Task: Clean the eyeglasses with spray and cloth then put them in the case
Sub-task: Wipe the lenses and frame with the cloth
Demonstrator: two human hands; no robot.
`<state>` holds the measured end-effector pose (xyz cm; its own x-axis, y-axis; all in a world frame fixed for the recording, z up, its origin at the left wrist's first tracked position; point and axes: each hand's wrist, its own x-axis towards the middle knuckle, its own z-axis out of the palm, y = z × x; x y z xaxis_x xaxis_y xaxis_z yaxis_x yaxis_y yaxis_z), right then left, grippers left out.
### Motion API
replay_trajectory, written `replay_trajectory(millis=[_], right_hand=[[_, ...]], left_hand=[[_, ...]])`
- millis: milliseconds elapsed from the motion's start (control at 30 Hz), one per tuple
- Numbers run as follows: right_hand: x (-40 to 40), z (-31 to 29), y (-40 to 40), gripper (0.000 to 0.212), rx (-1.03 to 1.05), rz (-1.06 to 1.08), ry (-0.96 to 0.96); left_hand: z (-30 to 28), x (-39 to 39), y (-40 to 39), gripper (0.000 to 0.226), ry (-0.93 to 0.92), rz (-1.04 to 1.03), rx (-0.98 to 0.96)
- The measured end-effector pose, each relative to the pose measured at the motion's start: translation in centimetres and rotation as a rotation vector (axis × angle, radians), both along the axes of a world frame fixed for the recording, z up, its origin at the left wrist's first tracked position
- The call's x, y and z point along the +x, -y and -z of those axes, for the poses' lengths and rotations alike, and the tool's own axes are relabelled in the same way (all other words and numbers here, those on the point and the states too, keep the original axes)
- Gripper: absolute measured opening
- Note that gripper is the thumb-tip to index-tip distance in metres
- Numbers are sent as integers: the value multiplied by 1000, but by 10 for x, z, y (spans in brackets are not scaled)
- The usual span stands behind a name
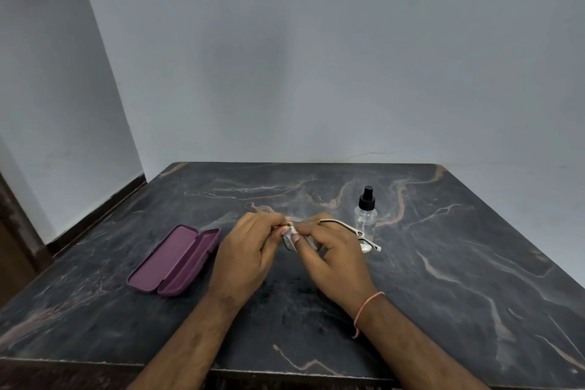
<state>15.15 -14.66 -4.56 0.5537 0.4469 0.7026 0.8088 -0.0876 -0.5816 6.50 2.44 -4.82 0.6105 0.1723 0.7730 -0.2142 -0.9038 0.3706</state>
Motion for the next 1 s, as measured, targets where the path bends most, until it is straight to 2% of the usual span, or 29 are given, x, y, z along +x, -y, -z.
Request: replay_trajectory(millis=[100, 267, 400, 567, 700, 900, 1000], right_hand=[[-1, 0, 1, 19, -6, -31, -51], [-2, -1, 3, 12, -38, 117, 1], [-3, -2, 1, 18, -113, 232, 5], [-1, -3, 2, 17, -85, 213, -28], [-4, -5, 4, 6, -20, 213, -51], [-2, -2, 2, 11, -62, 255, -8], [0, -1, 2, 9, -43, 225, -47]], left_hand=[[0, -1, -2, 24, 13, -20, -31], [0, -1, -2, 23, 43, 0, -33], [0, 1, 2, 24, 55, 3, 54], [0, 2, 3, 20, 68, -5, 77], [0, 1, 2, 19, 69, -13, 37], [-1, 2, 3, 16, 63, 41, -4], [0, 3, 4, 11, 41, 61, 23]])
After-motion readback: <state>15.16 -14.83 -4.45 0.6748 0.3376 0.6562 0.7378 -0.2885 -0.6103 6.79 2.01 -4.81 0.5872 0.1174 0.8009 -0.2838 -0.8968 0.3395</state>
